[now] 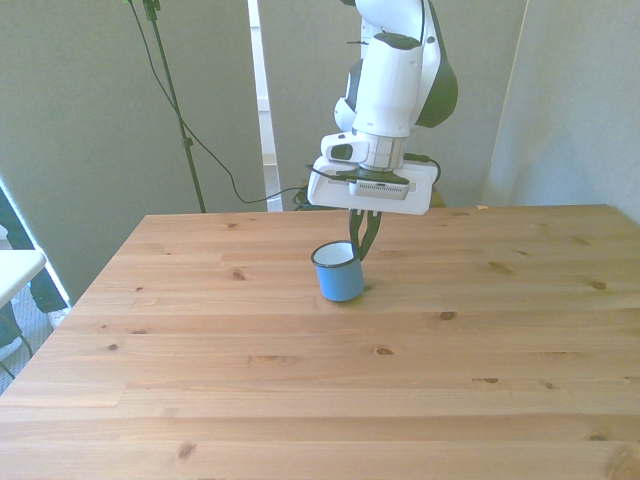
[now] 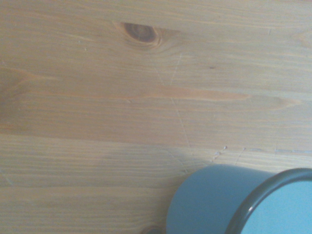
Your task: Flip the mug upright
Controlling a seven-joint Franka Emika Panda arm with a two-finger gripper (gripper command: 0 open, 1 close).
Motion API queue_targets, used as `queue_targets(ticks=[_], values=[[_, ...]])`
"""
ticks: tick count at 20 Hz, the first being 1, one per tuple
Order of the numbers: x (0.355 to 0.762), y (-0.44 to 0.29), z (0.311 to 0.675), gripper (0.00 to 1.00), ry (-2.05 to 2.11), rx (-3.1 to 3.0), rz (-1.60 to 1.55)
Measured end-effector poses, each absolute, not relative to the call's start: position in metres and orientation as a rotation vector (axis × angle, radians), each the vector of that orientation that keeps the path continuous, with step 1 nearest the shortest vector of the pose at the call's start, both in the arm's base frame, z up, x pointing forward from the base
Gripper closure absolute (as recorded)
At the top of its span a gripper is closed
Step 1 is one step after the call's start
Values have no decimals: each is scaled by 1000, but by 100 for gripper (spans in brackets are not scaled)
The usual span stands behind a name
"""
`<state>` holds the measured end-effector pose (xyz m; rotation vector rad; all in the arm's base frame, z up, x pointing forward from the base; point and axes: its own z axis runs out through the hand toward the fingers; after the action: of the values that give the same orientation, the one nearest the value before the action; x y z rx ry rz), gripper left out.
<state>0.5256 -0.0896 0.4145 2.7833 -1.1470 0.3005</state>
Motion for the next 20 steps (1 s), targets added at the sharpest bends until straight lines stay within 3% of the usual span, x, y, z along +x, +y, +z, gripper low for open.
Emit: queue_targets(ticks=[14,20], values=[[529,-99,423,0,-1174,2770,312],[510,-92,469,0,-1188,2795,378]])
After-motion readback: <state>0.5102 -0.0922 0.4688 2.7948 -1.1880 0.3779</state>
